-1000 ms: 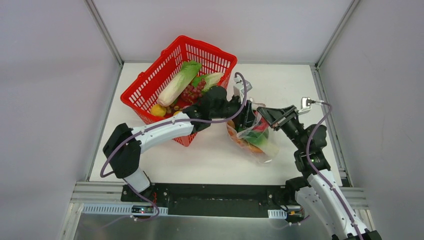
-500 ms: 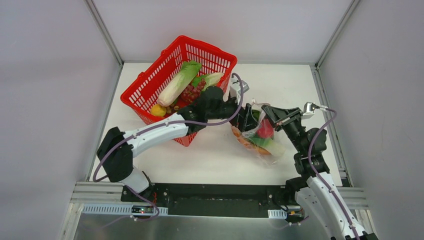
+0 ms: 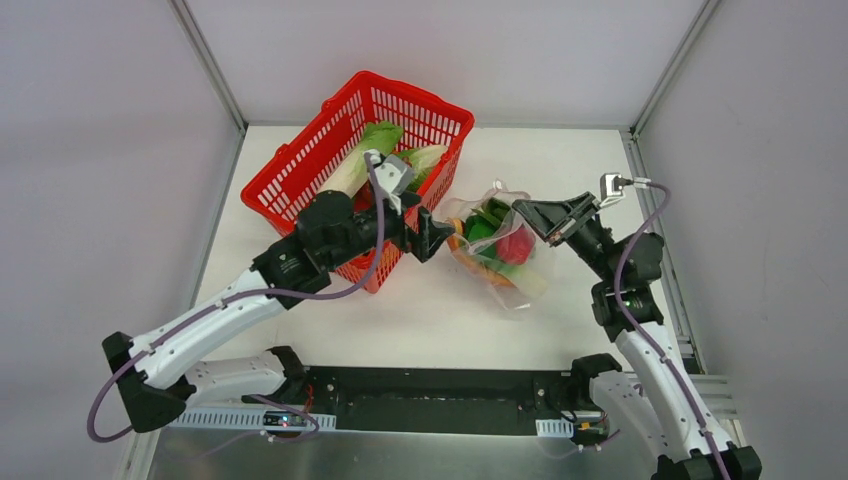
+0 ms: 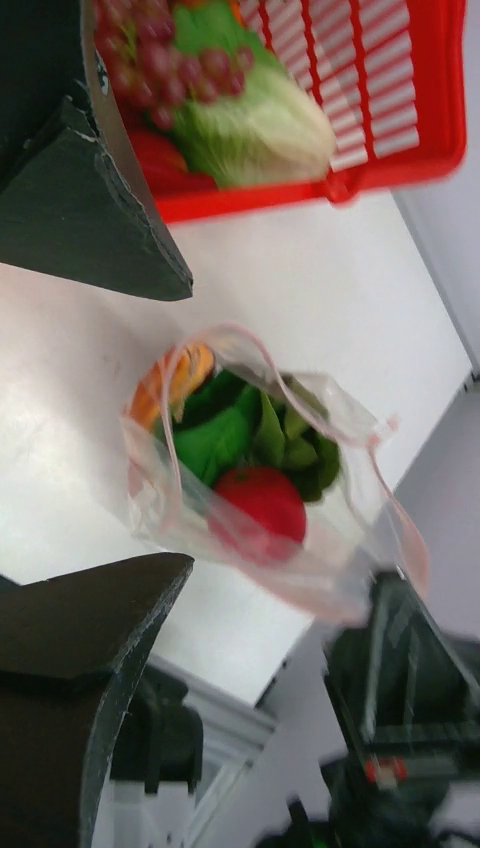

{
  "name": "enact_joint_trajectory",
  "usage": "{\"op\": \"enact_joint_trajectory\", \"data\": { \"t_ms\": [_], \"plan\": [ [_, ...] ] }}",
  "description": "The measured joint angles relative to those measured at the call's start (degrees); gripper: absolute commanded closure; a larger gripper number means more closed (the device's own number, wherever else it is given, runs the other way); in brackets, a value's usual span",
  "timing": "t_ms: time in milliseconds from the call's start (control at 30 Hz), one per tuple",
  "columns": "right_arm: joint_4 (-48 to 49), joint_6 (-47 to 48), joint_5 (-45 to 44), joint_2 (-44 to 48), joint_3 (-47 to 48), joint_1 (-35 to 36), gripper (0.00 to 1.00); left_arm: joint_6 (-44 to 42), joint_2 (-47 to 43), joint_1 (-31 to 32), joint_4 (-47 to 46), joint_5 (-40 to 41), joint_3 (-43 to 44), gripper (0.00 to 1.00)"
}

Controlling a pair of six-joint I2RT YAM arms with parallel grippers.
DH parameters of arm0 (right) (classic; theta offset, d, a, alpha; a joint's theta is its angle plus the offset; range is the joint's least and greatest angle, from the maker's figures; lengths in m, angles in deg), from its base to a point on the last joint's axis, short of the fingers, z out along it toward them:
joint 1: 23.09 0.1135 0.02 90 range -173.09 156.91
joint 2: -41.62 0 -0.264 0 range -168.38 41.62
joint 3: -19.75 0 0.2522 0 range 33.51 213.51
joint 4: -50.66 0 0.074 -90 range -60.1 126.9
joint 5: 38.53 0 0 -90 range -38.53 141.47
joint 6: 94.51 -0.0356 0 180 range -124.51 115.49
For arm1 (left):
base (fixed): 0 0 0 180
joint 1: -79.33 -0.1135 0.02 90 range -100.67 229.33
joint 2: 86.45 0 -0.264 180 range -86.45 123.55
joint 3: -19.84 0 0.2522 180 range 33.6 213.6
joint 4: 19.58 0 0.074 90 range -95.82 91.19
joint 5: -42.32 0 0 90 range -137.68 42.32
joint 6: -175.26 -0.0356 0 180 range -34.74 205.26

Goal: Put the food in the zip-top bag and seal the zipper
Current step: Adjust the zipper food storage bag at the center of the board.

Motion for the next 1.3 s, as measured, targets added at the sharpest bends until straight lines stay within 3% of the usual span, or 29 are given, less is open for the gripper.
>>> {"op": "enact_joint_trajectory", "data": {
  "t_ms": [100,267,367,533,733,933,1300],
  "plan": [
    [-1.07,4.48,2.43,0.26,3.82,-0.02,1.00,-1.84,-4.72,-1.07,2.16,5.40,-2.75,0.01],
    [-20.04,12.35,-11.98,1.84,10.16,-0.26,1.00,-2.69,-9.11,-5.03,5.44,10.38,-7.04,0.01],
    [-27.58,14.60,-17.35,0.94,8.92,-0.68,1.00,-2.69,-10.58,-7.26,7.04,11.82,-8.55,0.01],
    [-34.40,15.41,-19.08,-0.52,5.51,-1.25,1.00,-2.67,-11.32,-9.99,9.14,12.28,-9.14,0.01],
    [-33.40,17.81,-12.72,-1.16,10.36,-1.49,1.00,-2.69,-9.88,-13.27,13.05,12.22,-7.91,0.01],
    [-22.36,16.59,1.62,-4.04,16.11,-1.49,1.00,-2.89,-8.39,-16.13,16.39,12.26,-5.38,0.01],
    [-16.20,13.16,7.10,-4.87,13.53,-1.79,1.00,-3.10,-7.72,-19.15,20.02,11.91,-4.79,0.01]
  ]
}}
